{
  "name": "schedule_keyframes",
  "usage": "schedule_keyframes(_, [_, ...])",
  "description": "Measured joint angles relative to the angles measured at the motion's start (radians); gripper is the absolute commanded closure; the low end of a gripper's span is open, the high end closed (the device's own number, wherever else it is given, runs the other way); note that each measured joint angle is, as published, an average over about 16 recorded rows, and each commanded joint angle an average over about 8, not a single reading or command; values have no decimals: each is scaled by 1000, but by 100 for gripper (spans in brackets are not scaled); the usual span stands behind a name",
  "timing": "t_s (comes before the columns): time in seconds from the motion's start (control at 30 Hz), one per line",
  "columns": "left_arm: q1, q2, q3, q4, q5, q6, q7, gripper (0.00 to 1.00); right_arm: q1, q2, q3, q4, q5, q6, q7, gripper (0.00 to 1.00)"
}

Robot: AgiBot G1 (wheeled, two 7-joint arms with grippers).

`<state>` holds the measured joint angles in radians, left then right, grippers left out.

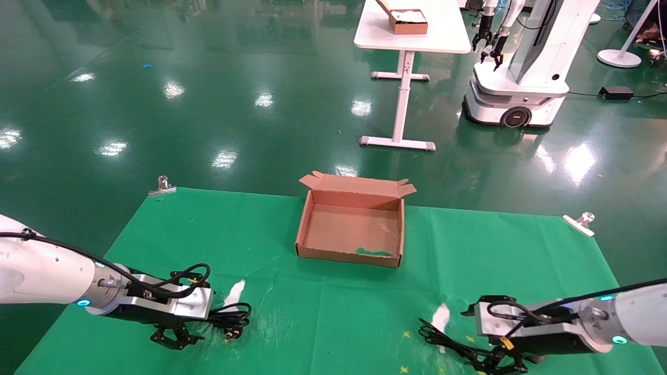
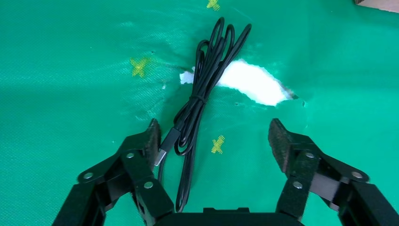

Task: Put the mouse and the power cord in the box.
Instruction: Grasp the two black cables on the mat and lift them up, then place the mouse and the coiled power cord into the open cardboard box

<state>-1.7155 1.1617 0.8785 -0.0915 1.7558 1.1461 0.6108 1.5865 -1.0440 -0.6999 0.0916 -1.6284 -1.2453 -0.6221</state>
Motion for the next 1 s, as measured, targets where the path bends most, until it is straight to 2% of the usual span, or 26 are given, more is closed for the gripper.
schedule_keyframes(1.0, [2, -5, -8, -2, -12, 9, -7, 100, -3, 10, 10, 3, 15, -7, 5, 100])
